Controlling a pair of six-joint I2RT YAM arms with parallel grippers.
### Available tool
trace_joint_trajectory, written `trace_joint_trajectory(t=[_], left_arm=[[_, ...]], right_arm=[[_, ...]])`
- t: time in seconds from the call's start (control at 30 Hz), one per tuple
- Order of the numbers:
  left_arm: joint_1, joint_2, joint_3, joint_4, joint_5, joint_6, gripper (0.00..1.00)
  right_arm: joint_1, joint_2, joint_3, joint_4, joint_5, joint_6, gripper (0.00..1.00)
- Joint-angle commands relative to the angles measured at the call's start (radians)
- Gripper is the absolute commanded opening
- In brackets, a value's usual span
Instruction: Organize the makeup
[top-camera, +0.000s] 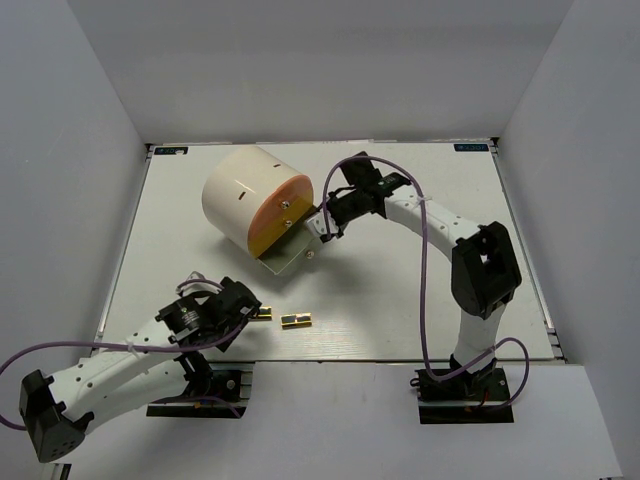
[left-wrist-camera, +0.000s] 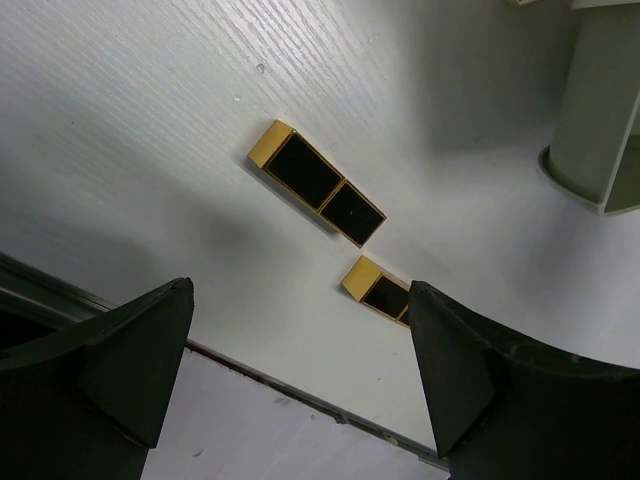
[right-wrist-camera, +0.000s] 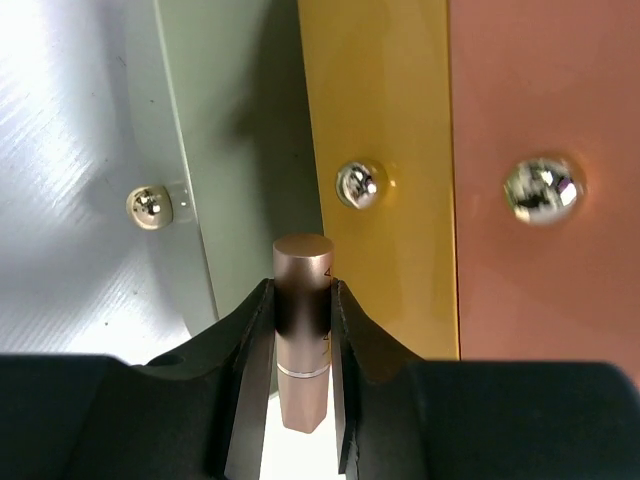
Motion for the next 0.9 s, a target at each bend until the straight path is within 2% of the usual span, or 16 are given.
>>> trace_joint_trajectory(t=[0.0, 0.03, 0.13, 0.2, 0.23, 0.4, 0.57, 0.73, 0.87], left_arm=[[0.002, 0.012, -0.003, 0.022, -0.011, -0.014, 0.98], [0.002, 0.022, -0.001, 0.028, -0.013, -0.012, 0.98], [0.002, 0.051, 0.002, 0.05, -0.02, -0.009, 0.98], [0.002, 0.072, 0.008, 0.067, -0.028, -0.005, 0.98], [0.002, 0.096, 0.011, 0.073, -0.029, -0.003, 0.98], [0.002, 0.183, 0.037, 0.139, -0.034, 0.055, 0.98], [0.002, 0.278, 0.071, 0.194, -0.031, 0.155, 0.98], [0.011, 0.312, 0.089, 0.264, -0.033, 0.253, 0.98], [0.022, 0.32, 0.08, 0.249, -0.02, 0.241, 0.93]], right_arm=[[0.025, 0.009, 0.005, -0.017, 0.01, -0.066, 0.11], [0.029, 0.017, 0.005, -0.015, 0.019, -0.065, 0.13], [0.04, 0.027, 0.005, -0.003, 0.036, -0.046, 0.31], [0.045, 0.029, 0.004, 0.006, 0.04, -0.036, 0.36], [0.045, 0.029, 0.004, 0.008, 0.043, -0.03, 0.42], [0.042, 0.006, -0.015, 0.02, 0.04, -0.008, 0.46], [0.035, -0.06, -0.071, 0.08, 0.031, 0.075, 0.41], [0.006, -0.186, -0.177, 0.167, -0.022, 0.283, 0.2], [-0.017, -0.313, -0.341, 0.229, -0.058, 0.406, 0.18]])
